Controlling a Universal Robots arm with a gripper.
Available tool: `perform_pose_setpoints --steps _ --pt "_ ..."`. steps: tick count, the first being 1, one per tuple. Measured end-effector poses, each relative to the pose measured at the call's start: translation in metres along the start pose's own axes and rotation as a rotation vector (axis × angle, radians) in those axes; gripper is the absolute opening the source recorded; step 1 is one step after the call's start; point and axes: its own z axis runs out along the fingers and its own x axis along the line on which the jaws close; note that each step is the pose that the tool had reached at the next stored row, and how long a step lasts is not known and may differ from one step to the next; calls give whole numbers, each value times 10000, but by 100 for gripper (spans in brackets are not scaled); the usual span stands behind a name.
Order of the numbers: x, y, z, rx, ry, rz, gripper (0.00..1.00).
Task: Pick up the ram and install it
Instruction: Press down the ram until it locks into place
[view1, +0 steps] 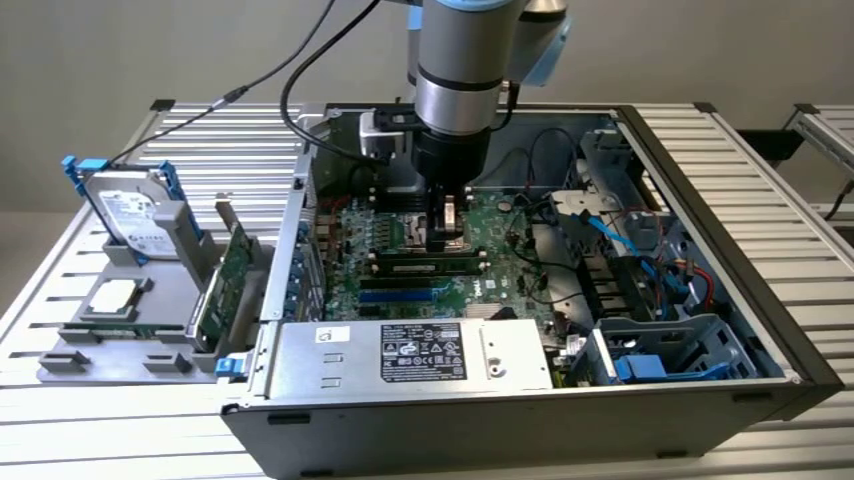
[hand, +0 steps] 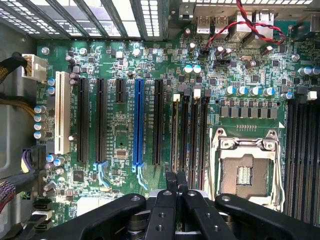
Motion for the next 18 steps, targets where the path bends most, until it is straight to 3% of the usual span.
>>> perform_pose_setpoints --steps 7,18 --pt "1 8 0 -4 -11 232 11" --pt "1 9 4 -37 -95 1978 11"
